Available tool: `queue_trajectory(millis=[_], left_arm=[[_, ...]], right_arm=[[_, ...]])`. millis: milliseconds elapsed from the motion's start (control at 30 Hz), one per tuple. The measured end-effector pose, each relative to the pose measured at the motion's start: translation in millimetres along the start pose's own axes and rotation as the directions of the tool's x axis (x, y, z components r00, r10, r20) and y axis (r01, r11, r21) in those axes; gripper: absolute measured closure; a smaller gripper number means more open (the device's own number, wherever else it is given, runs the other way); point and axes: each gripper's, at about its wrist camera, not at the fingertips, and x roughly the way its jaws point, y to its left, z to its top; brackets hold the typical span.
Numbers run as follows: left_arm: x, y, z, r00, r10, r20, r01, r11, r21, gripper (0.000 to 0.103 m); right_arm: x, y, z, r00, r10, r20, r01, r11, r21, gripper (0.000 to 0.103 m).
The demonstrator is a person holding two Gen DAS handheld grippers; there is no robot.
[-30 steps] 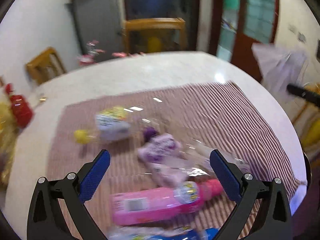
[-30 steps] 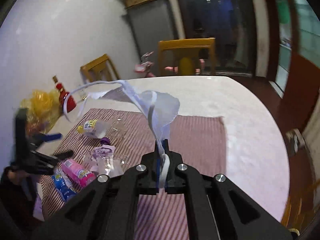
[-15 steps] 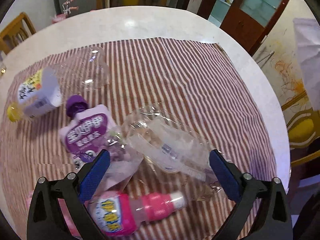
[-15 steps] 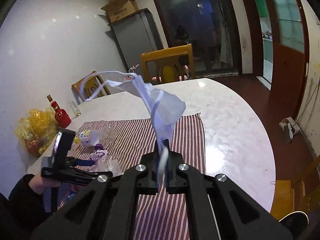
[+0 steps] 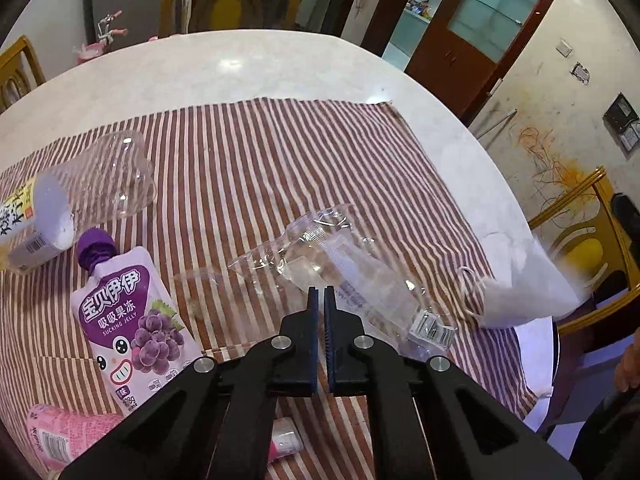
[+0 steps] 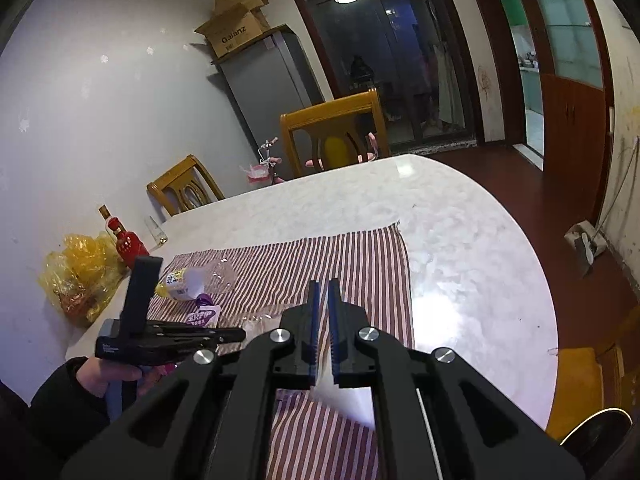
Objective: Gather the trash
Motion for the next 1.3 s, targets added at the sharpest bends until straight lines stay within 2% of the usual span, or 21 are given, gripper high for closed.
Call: queue_trajectory(millis=[200,267,300,333,367,433,500,567,667,733,867,900,933,1000,1033,1067,1100,1133,1233,1300], left_arm=[[-25,3,2,1.0,0.0,0.025,-0.001,1.0,0.019,0.103],[-26,-2,0,1.0,-0.001,-0.011,0.001,0.998,0.063,0.1],[-25,-6,-3,1.0,0.0,-0.025,0.002,0.997,0.079,0.082],[-23,-8,-6,0.999,0.001,-0.037,0.002,0.997,0.08,0.065],[-21,-9,-9,0.999,-0.004,-0.044,0.006,0.998,0.067,0.035],[-14,-12,-13,0.998,-0.021,-0.063,0.024,0.998,0.055,0.034],[-4,-20,-15,0.997,-0.004,-0.079,0.009,0.998,0.062,0.031],[8,-22,-12,0.994,0.02,-0.103,-0.016,0.999,0.041,0.027],[22,-23,-11,0.993,0.017,-0.121,-0.016,1.0,0.008,0.027],[29,-26,-6,0.993,0.01,-0.116,-0.012,1.0,-0.014,0.027],[32,-27,-1,0.994,0.018,-0.104,-0.022,0.999,-0.038,0.031],[32,-28,0,0.995,0.018,-0.1,-0.022,0.999,-0.038,0.042],[32,-29,1,0.995,0.024,-0.096,-0.027,0.999,-0.031,0.049],[33,-32,2,0.995,0.018,-0.095,-0.019,1.0,-0.018,0.086],[34,-34,3,0.995,0.01,-0.098,-0.011,1.0,-0.01,0.089],[35,-36,5,0.995,0.008,-0.096,-0.008,1.0,-0.003,0.089],[34,-38,5,0.996,0.001,-0.091,-0.001,1.0,-0.001,0.091],[38,-40,6,0.996,-0.006,-0.088,0.005,1.0,-0.001,0.093],[35,-45,8,0.998,-0.031,-0.062,0.032,0.999,0.004,0.097],[28,-46,9,0.998,-0.047,-0.042,0.047,0.999,0.005,0.098]], right_arm=[[-1,-1,-2,1.0,0.014,-0.006,-0.014,1.0,0.007,0.098],[-1,0,-3,1.0,0.001,-0.008,-0.001,1.0,-0.006,0.095],[-1,0,-4,1.0,-0.018,-0.01,0.018,1.0,-0.017,0.091],[-2,-2,-5,0.999,-0.044,-0.013,0.043,0.999,-0.026,0.075],[-3,-6,-7,0.998,-0.064,-0.017,0.064,0.998,-0.023,0.06],[-4,-15,-10,0.994,-0.107,-0.037,0.107,0.994,-0.003,0.044],[-1,-21,-16,0.986,-0.154,-0.061,0.154,0.988,-0.006,0.043],[3,-26,-23,0.978,-0.191,-0.086,0.191,0.982,-0.013,0.038],[18,-29,-37,0.969,-0.196,-0.153,0.195,0.981,-0.027,0.034],[34,-23,-48,0.954,-0.21,-0.212,0.199,0.977,-0.074,0.034],[60,-1,-71,0.928,-0.273,-0.255,0.217,0.95,-0.227,0.03],[65,2,-77,0.919,-0.302,-0.252,0.236,0.936,-0.263,0.03],[72,6,-82,0.904,-0.35,-0.247,0.267,0.911,-0.315,0.03],[85,6,-90,0.878,-0.412,-0.242,0.309,0.876,-0.37,0.031],[88,4,-92,0.871,-0.426,-0.246,0.318,0.87,-0.378,0.041],[94,-1,-94,0.859,-0.439,-0.262,0.33,0.868,-0.371,0.056],[98,-8,-94,0.852,-0.437,-0.287,0.335,0.878,-0.343,0.058],[96,-13,-89,0.866,-0.411,-0.286,0.324,0.895,-0.305,0.07],[95,-28,-86,0.865,-0.391,-0.313,0.337,0.917,-0.214,0.095],[89,-34,-82,0.881,-0.354,-0.314,0.323,0.935,-0.146,0.099]])
